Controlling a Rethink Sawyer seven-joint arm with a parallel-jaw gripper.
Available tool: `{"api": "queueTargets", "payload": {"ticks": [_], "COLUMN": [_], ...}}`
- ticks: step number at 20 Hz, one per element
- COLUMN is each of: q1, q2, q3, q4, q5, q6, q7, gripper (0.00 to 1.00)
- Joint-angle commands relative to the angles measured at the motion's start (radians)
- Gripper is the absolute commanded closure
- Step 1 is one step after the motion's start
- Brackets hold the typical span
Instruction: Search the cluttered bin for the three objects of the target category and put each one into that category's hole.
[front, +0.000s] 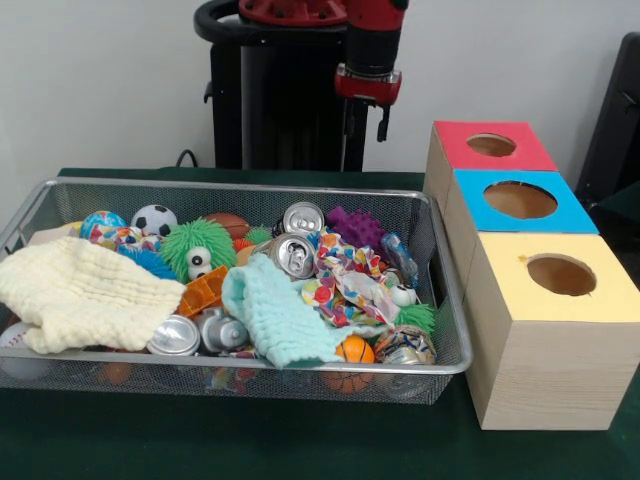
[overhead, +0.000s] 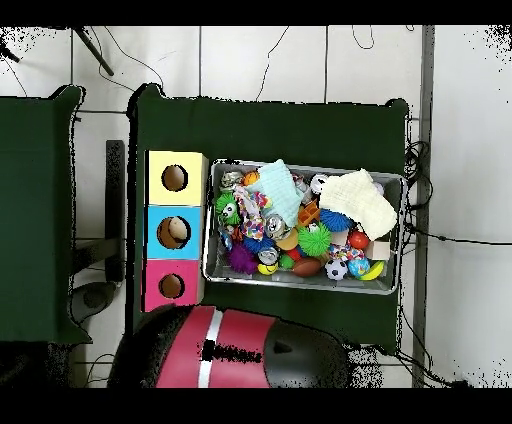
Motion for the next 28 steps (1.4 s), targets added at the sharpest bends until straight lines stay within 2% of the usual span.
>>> {"api": "queueTargets", "payload": {"ticks": [1,4,11,19,28], "q1": [-0.084,-0.1,-0.159,-0.247,-0.299], "q2": [0.123,0.121,0.187,0.229,0.236], "q3": [-0.047,-0.062,-0.11,-0.164,-0.219], "q4": [-0.134,-0.129,-0.163,-0.22,-0.263], "q5": [-0.045,-0.059,-0.127,-0.204,-0.275], "q6": [0.025,0.02,-0.03,-0.03,-0.008], "q7": [0.162,0.156,0.152,0.114,0.075], "gripper": [0.0,0.0,0.0,0.0,0.0]}}
